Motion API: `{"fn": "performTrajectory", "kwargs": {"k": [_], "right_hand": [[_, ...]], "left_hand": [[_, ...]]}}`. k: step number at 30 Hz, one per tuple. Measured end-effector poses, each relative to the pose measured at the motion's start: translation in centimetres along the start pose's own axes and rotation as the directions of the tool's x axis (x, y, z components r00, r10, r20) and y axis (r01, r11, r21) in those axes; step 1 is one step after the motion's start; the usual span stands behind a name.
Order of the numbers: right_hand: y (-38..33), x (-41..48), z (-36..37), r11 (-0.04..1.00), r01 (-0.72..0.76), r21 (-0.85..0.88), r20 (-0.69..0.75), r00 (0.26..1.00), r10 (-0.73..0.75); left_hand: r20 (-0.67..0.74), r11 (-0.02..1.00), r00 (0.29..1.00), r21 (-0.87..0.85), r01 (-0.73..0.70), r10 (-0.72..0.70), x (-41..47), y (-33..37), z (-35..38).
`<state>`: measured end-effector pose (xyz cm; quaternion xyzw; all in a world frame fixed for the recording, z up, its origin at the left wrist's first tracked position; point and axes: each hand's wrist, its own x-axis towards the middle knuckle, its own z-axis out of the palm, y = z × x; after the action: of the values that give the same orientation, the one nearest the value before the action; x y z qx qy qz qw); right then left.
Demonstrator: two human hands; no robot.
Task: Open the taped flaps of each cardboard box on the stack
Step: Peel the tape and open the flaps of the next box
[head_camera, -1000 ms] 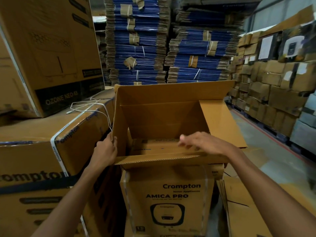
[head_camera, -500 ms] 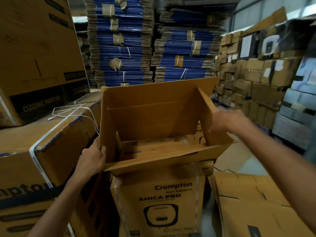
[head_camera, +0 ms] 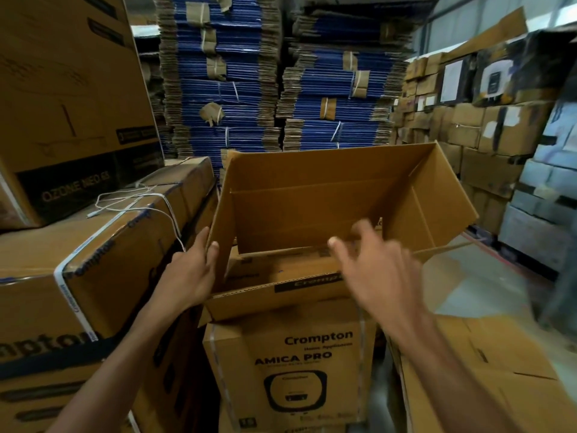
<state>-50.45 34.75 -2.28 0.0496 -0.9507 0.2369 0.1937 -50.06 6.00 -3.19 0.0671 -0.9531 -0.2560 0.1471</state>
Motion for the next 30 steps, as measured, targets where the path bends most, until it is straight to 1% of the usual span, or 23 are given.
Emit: {"fn": "performTrajectory", "kwargs": {"k": [2,3,4,5,7,9,11,15,17,19,21,22,24,26,28,30], "right_hand": [[-1.6,-3.2,1.6,0.963,-0.140,0.229,0.213,0.973,0.091],[-1.8,-3.7,2.5,0.931,-0.191,0.311,0.284,0.954,0.101],[-1.8,-3.6,3.5,0.915,-0.197,0.351,0.291,0.952,0.094],[-1.7,-3.0,4.2,0.905,-0.205,0.373,0.255,0.960,0.112],[-1.3,-1.2,4.9,0.895,-0.233,0.381,0.134,0.972,0.195],[-1.2,0.4,4.6,0.897,-0.240,0.372,0.110,0.971,0.214],[-1.3,2.0,4.2,0.902,-0.218,0.374,0.122,0.975,0.185],[-2.8,5.1,3.1,0.903,-0.116,0.413,0.082,0.993,0.090],[-3.7,6.8,2.5,0.887,-0.091,0.453,0.048,0.996,0.078],[-4.3,8.5,1.9,0.892,-0.089,0.444,0.025,0.996,0.086],[-4.8,9.8,1.6,0.879,-0.094,0.467,0.054,0.996,0.078],[-5.1,10.2,1.5,0.866,-0.121,0.486,0.094,0.992,0.086],[-5.4,11.0,1.3,0.828,-0.211,0.520,0.192,0.973,0.127],[-5.3,11.4,1.5,0.801,-0.282,0.528,0.270,0.950,0.156],[-4.9,11.7,1.9,0.817,-0.297,0.494,0.307,0.939,0.155],[-4.2,12.1,2.1,0.856,-0.260,0.446,0.294,0.946,0.134]], "left_hand": [[-0.015,1.000,0.999,0.009,-0.028,0.028,-0.5,1.0,0.1],[-0.014,0.998,0.998,0.013,-0.054,0.054,-0.8,1.5,0.1],[-0.002,0.997,0.997,0.017,-0.078,0.078,-1.1,1.7,0.2],[0.013,0.995,0.995,0.014,-0.096,0.096,-1.5,1.9,0.2],[0.039,0.991,0.990,-0.013,-0.137,0.137,-2.2,1.9,0.2],[0.079,0.980,0.978,-0.052,-0.191,0.194,-3.3,2.1,0.2],[0.109,0.970,0.966,-0.089,-0.226,0.235,-4.0,2.3,-0.1],[0.183,0.943,0.940,-0.227,-0.244,0.287,-4.1,3.0,-0.4],[0.201,0.928,0.921,-0.241,-0.284,0.334,-4.3,4.3,-0.5],[0.196,0.918,0.915,-0.262,-0.299,0.354,-4.0,6.1,-0.9],[0.225,0.914,0.919,-0.325,-0.244,0.325,-3.4,7.8,-1.0],[0.245,0.913,0.919,-0.347,-0.216,0.310,-3.1,8.3,-0.9],[0.273,0.914,0.922,-0.372,-0.162,0.275,-2.7,9.3,-0.2],[0.282,0.898,0.914,-0.411,-0.159,0.291,-2.3,9.7,1.0],[0.320,0.856,0.878,-0.489,-0.168,0.356,-2.5,9.4,2.1],[0.411,0.853,0.828,-0.502,-0.144,0.381,-3.1,8.0,3.3]]}}
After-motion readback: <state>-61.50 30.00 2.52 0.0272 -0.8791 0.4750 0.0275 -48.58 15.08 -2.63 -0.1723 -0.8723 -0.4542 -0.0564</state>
